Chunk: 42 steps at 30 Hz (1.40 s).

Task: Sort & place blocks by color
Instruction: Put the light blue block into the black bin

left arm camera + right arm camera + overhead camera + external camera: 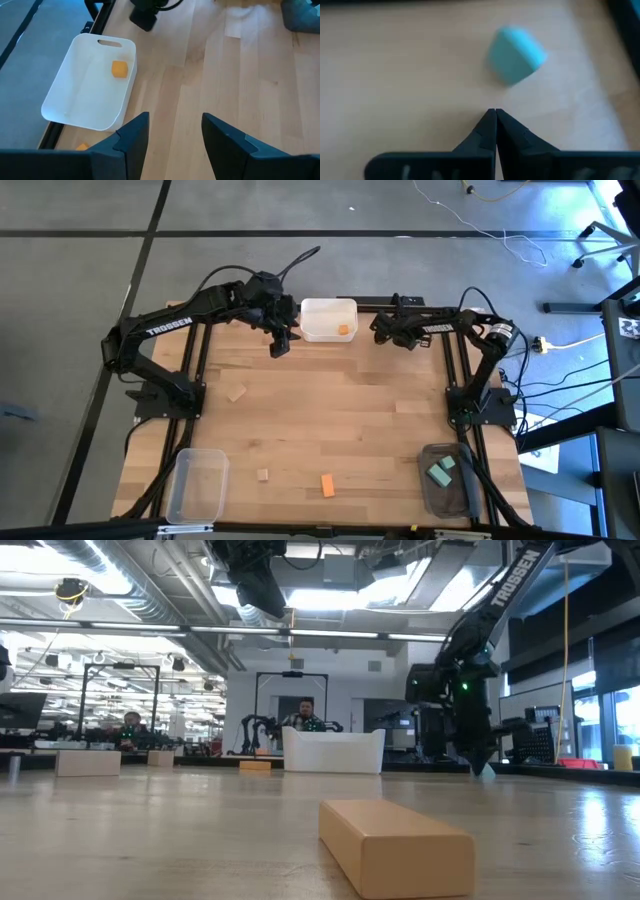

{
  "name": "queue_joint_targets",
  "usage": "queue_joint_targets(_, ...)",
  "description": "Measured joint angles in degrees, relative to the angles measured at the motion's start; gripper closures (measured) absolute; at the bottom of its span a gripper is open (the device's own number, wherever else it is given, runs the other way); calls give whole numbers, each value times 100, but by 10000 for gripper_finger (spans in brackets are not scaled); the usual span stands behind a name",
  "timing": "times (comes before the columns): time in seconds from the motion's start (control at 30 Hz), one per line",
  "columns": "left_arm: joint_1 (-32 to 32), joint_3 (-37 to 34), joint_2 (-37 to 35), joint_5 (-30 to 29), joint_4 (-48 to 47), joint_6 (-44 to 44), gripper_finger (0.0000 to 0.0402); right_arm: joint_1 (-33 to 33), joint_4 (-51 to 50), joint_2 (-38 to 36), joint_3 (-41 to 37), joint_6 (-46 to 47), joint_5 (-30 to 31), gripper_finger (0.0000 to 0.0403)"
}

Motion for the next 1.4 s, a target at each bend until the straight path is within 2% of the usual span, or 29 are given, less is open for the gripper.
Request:
queue_joint_targets(0.23, 0, 0, 0, -1, -33, 0, 227, 313, -938, -477, 521, -860, -218, 399)
queue_joint_targets(0.4, 0, 0, 0, -1, -96, 2, 227, 312, -1780, -804, 1060, -2493, -850, 399)
queue_joint_targets(0.5, 0, 0, 0, -2, -110, 0, 227, 196, -2211, -836, 1438, -3835, -1347, 398)
queue_joint_targets(0.57, 0, 0, 1, -2, -110, 0, 227, 144, -2544, -838, 1685, -4600, -1475, 398)
queue_joint_targets(0.77, 0, 0, 0, -2, -109, -4, 227, -51, -3238, -840, 2265, -5844, -1459, 385)
queue_joint_targets(1.1, 0, 0, 0, -2, -107, -9, 227, -320, -3854, -840, 2460, -6560, -1437, 311)
queue_joint_targets(1.27, 0, 0, 0, -2, -106, -14, 227, -317, -3893, -840, 2460, -7631, -909, 287)
queue_joint_targets(1.4, 0, 0, 1, -2, -105, -154, 227, -317, -3741, -840, 2463, -8516, -931, 284)
